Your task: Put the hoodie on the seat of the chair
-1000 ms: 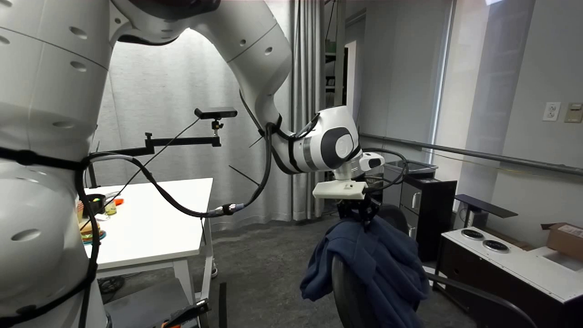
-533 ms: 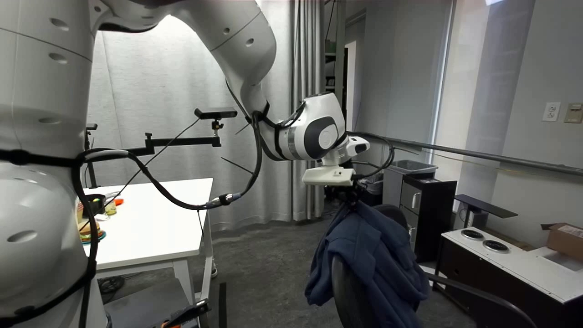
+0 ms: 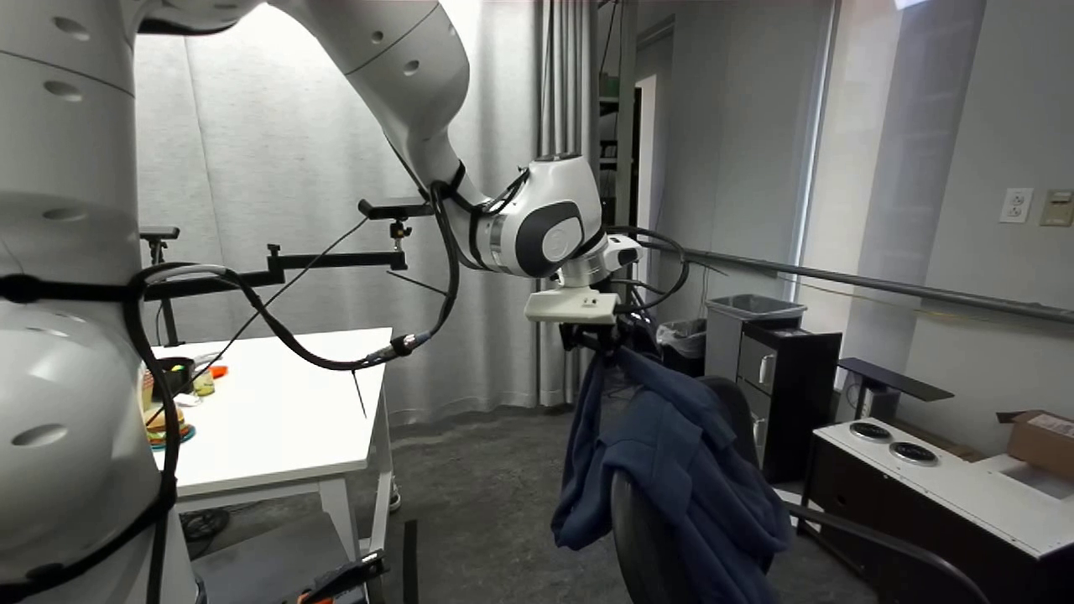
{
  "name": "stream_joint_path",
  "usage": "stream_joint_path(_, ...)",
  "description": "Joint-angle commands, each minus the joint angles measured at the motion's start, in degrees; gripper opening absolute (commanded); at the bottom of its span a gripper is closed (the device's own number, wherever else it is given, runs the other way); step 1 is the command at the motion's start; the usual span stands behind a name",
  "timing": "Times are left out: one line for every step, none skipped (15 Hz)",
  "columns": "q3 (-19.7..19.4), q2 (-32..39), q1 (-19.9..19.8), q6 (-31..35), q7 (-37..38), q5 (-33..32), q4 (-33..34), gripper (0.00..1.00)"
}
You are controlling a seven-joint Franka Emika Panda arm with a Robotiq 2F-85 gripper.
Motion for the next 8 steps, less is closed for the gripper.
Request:
stream_joint_path(1.2, -2.1, -1.1, -1.0, -4.9, 2.7, -2.6, 0.0)
stream_joint_path(1.3, -2.0, -1.1, -1.2, -6.1, 2.9, -3.1, 0.0)
stream_joint_path(1.0, -1.9, -0.9, -1.0, -6.3, 1.8, -3.7, 0.0)
stream_joint_path(0.9, -1.8, -0.9, -0.8, -7.0, 1.4, -4.4, 0.0)
stream_joint_path(0.8, -1.7, -0.9, -0.6, -7.6, 1.1, -5.2, 0.0)
stream_joint_path(0.7, -1.5, -0.8, -0.2, -8.3, 0.5, -6.1, 0.0)
stream_joint_path(0.6, -1.5, -0.8, -0.1, -8.7, 0.0, -6.8, 0.0)
stream_joint_path(0.4, -1.3, -0.7, -0.3, -8.9, -0.5, -7.4, 0.0)
